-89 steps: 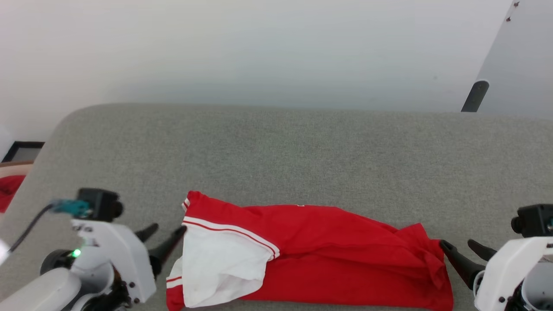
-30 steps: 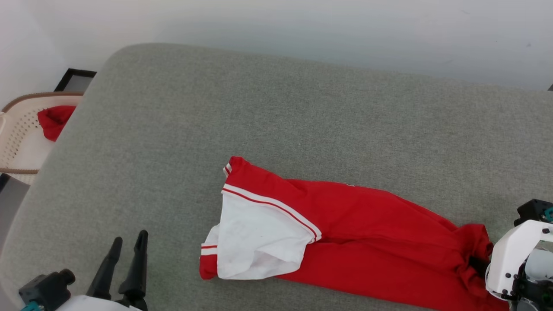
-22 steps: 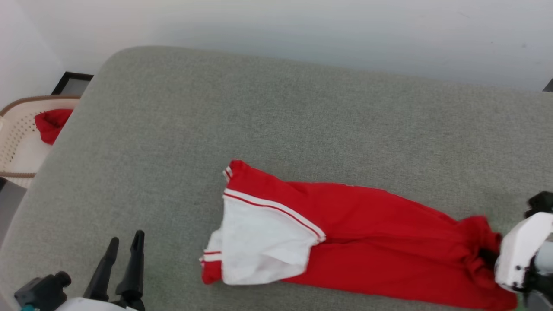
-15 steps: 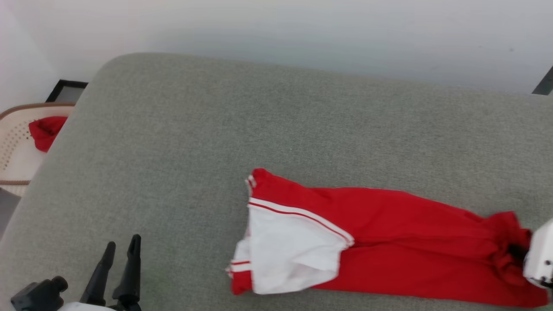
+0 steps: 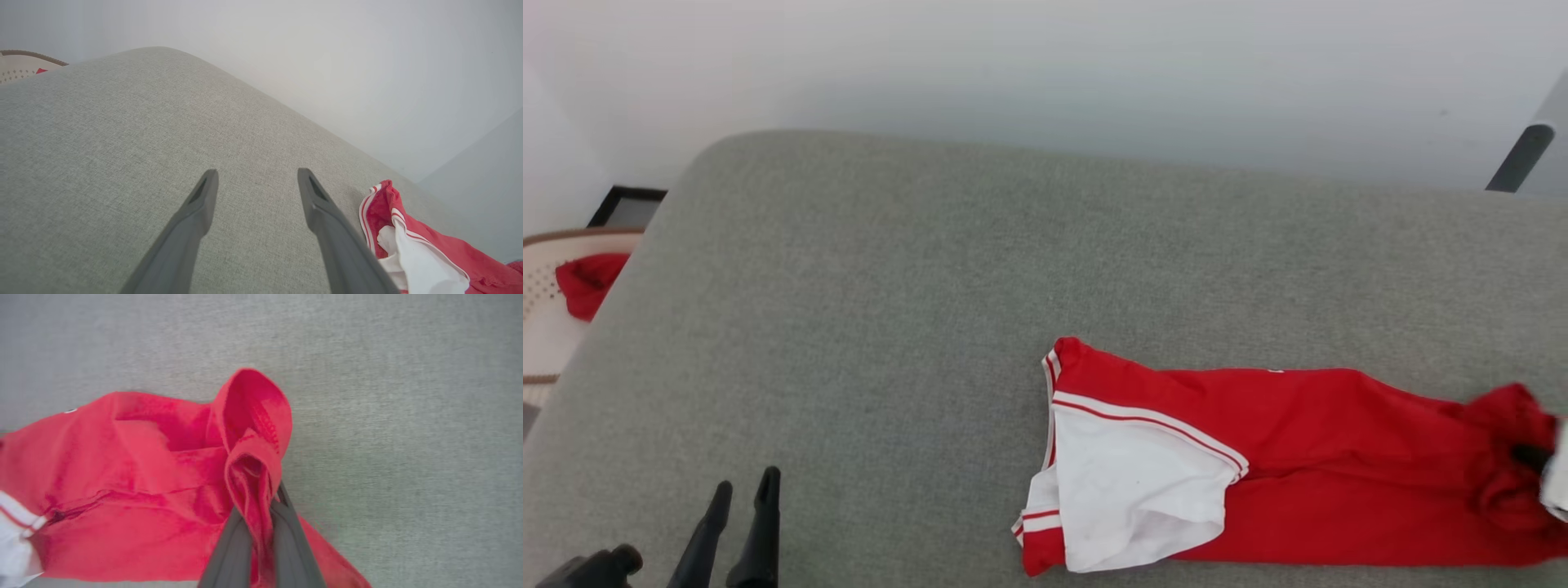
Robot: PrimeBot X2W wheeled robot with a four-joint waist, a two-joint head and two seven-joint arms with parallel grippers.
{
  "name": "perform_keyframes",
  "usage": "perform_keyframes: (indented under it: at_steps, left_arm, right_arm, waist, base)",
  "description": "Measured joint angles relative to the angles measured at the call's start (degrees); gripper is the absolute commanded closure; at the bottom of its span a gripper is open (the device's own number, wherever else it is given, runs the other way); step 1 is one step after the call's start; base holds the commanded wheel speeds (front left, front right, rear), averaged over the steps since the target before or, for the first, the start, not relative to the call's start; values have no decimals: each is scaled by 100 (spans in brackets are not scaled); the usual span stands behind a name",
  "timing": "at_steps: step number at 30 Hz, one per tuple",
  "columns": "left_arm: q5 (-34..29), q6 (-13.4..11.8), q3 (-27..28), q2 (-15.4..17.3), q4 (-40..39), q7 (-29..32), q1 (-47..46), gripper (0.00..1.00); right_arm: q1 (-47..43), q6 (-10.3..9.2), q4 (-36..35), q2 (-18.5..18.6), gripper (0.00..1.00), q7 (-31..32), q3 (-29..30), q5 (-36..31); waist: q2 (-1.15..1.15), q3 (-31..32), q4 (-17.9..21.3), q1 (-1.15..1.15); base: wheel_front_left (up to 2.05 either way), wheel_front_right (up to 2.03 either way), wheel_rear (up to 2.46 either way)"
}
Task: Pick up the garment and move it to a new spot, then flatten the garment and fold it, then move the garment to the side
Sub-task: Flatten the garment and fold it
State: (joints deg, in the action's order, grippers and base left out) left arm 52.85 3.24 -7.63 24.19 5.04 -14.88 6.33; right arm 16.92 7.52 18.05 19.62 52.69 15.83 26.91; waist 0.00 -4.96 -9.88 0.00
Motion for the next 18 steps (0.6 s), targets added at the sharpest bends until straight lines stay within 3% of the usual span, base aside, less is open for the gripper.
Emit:
perform_keyframes:
  at_steps: [11,18]
  left_arm:
    - [34,-70,-7,22,-98,59,133,0]
    - [31,-46,-169,-58,-55,124,21,0]
  right_arm:
    - [-257,-1,-1558,-844,100,668,-714,1038]
    - [-172,-1,-1870,-1452,100,608,-1359,972]
  waist:
    - [0,265,81,0]
    - [0,291,-122,0]
  base:
    - [0,0,0]
    - [0,0,0]
